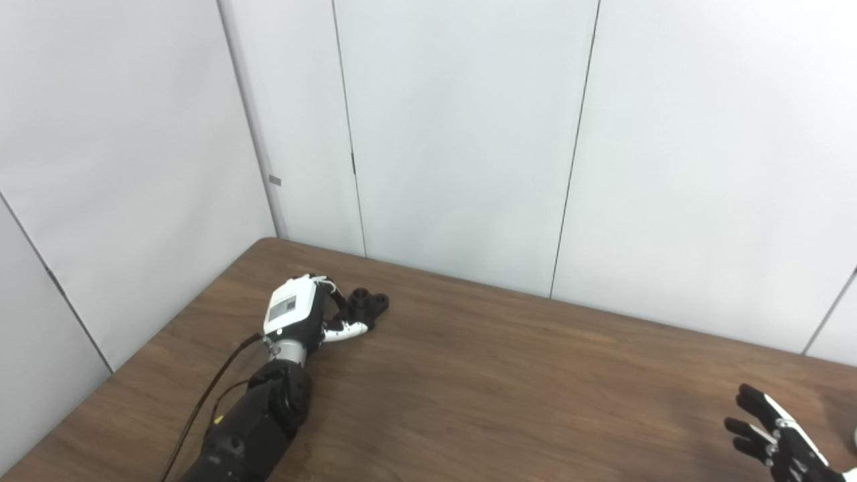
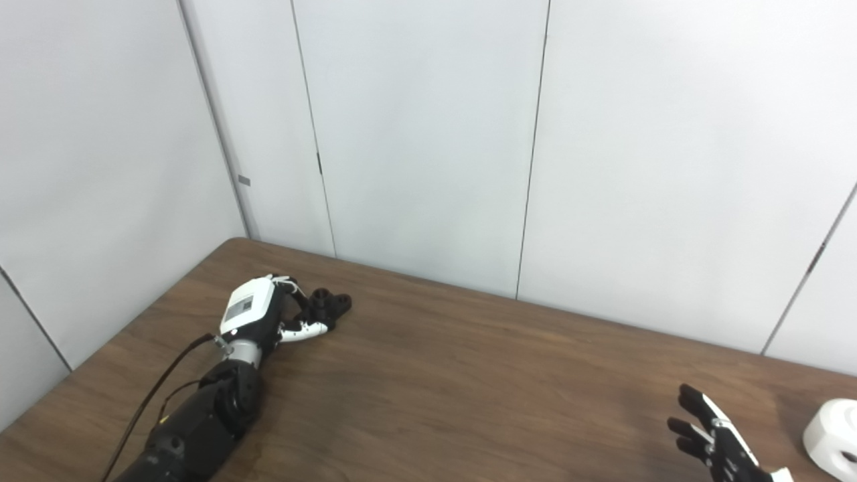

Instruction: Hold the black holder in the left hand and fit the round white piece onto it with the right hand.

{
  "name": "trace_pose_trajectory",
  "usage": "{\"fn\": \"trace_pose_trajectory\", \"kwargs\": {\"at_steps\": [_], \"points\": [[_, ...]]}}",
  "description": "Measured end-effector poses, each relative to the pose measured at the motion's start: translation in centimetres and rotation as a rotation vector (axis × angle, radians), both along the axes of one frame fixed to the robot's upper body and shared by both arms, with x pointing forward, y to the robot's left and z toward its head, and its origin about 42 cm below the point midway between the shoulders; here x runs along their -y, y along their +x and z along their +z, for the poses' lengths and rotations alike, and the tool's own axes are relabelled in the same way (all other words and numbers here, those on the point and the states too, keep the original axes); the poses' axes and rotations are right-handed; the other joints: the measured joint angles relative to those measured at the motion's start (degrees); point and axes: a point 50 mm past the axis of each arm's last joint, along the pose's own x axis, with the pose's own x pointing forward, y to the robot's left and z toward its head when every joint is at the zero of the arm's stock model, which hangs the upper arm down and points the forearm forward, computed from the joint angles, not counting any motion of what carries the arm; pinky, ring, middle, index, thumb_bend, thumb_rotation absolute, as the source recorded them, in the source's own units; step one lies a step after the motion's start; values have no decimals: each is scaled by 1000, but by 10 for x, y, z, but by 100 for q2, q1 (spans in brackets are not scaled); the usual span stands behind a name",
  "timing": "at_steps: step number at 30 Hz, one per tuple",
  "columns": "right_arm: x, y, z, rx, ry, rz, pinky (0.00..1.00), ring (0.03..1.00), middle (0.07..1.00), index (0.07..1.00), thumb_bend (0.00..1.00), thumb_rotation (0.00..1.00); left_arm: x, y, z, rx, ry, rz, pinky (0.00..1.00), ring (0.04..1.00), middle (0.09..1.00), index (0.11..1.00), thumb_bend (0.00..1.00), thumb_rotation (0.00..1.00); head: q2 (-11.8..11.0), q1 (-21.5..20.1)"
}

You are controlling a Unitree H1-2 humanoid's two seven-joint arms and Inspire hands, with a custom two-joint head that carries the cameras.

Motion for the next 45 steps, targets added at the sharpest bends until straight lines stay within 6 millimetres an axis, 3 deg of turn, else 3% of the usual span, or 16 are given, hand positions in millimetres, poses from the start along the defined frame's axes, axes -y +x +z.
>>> {"fn": "trace_pose_trajectory", "kwargs": {"at_steps": [8,20,26,32,34,37,45], "points": [[0,1,-1,-1,-2,0,773,803,877,869,659,0,9,-7,-4,12,-5,-42,981,939,861,484,524,55,44,-202],[2,15,-16,20,-17,1,719,763,843,844,707,0,69,-26,-12,10,-89,-397,999,1000,922,484,524,56,202,-861],[6,23,-11,73,-30,-22,683,749,856,838,709,14,121,-47,-15,-13,-157,-603,828,972,894,483,524,56,308,-1125],[13,28,-5,100,-19,-37,651,743,866,832,706,39,197,-72,-18,-19,-228,-876,864,966,890,483,524,55,430,-1423],[15,28,-4,101,-20,-41,632,744,873,835,704,64,212,-78,-18,-24,-240,-935,834,964,887,482,524,54,492,-1564],[20,28,-3,102,-30,-48,636,753,871,837,704,93,220,-84,-19,-22,-245,-990,833,960,881,482,524,56,580,-1722],[23,28,5,129,-52,-59,641,737,855,836,728,130,231,-89,-25,-80,-190,-1056,941,987,896,482,523,56,694,-2013]]}}
